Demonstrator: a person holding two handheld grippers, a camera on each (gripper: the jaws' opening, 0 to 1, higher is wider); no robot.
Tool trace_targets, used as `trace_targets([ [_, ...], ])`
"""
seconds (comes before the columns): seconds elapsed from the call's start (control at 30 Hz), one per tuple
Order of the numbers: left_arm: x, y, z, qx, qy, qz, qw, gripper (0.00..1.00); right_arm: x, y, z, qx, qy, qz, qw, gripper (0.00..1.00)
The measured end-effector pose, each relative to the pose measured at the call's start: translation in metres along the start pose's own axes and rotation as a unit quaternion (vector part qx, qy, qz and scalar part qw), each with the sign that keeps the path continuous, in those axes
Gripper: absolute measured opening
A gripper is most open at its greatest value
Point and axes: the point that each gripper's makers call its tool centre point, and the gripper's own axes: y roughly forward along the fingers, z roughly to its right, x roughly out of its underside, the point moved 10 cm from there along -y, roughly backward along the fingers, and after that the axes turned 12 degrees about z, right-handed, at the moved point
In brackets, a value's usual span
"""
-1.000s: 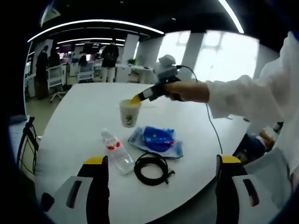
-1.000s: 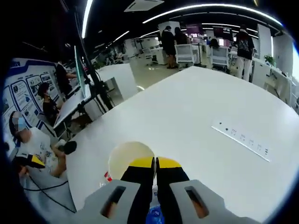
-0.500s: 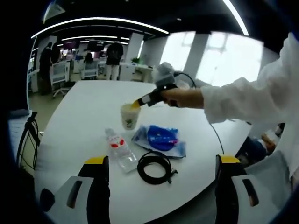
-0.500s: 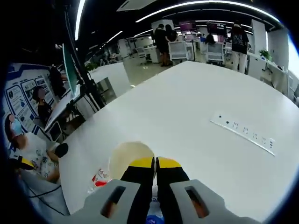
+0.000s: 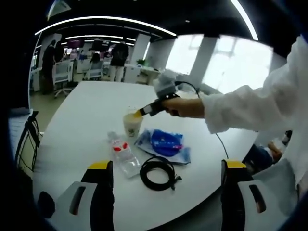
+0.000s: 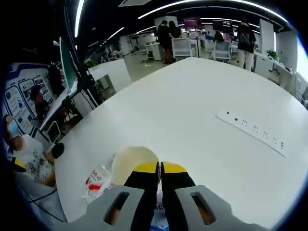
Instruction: Arrange the tabletop items into an orderly group along one side of the table until the central work area is clear of visible clutter.
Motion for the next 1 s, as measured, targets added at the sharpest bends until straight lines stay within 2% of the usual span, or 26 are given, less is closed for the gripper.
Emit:
trace_targets([
  [0.2, 0.001, 0.000, 0.000, 0.001, 0.001, -0.002, 1.0000, 0.90, 0.003, -0.001, -0.001, 0.001, -0.005, -0.004, 1.0000, 0.00],
  [0.37, 0.001, 0.000, 0.000, 0.001, 0.002, -0.004, 1.0000, 0.90, 0.011, -0.002, -0.001, 0.003, 0.016, 0.003, 0.9999, 0.00],
  [0.57, 0.001, 0.001, 0.000, 0.003, 0.000, -0.004, 1.0000, 0.90, 0.013, -0.003, -0.002, 0.004, 0.012, 0.000, 0.9999, 0.00],
  [0.93, 0.002, 0.002, 0.001, 0.006, -0.005, -0.007, 0.9999, 0.90, 0.013, -0.002, -0.005, -0.013, -0.025, -0.010, 0.9995, 0.00],
  [1.0, 0.002, 0.002, 0.001, 0.005, -0.005, -0.009, 0.9999, 0.90, 0.014, -0.003, -0.006, -0.011, -0.034, -0.014, 0.9993, 0.06],
])
